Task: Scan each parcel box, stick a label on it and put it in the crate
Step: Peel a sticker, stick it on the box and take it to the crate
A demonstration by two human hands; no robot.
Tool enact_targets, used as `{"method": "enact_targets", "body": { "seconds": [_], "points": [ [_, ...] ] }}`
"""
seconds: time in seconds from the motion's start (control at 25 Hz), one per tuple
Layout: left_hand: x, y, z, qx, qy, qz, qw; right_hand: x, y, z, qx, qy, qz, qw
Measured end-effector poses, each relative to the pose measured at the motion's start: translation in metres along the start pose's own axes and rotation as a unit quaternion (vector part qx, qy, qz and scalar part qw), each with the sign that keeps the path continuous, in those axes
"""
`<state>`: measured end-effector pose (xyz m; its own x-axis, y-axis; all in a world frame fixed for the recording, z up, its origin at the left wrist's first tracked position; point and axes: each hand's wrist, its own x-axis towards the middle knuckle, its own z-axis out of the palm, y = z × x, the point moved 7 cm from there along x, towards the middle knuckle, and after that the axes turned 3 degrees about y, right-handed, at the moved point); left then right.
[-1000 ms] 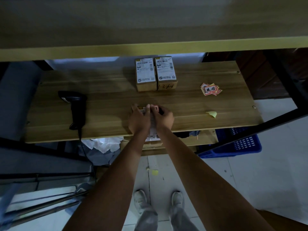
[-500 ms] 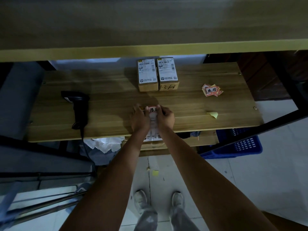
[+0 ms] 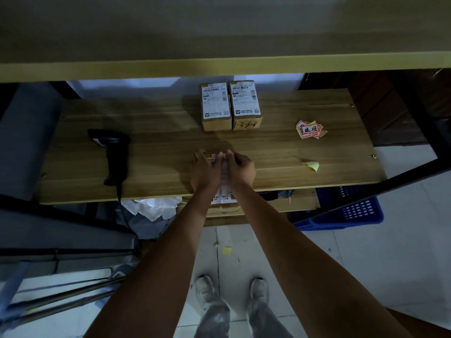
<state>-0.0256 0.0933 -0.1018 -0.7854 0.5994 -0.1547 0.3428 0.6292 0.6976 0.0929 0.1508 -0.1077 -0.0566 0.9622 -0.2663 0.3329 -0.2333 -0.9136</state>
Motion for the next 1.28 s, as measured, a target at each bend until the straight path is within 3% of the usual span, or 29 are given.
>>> {"method": "enact_targets", "body": {
  "seconds": [0.68,1.28],
  "points": [
    [-0.0004,-0.0033,-0.0017,-0.04,0.003,-0.012,0.999,-0.0002,-0.0017,-0.0014,-0.041,-0.01,-0.033,0.999],
    [-0.0011,0.0027,-0.0033,0.027,0.004,0.012,1.0,0.0013,0.0005,0.0007,-0.037,0.0,-0.008,0.999]
  ]
}}
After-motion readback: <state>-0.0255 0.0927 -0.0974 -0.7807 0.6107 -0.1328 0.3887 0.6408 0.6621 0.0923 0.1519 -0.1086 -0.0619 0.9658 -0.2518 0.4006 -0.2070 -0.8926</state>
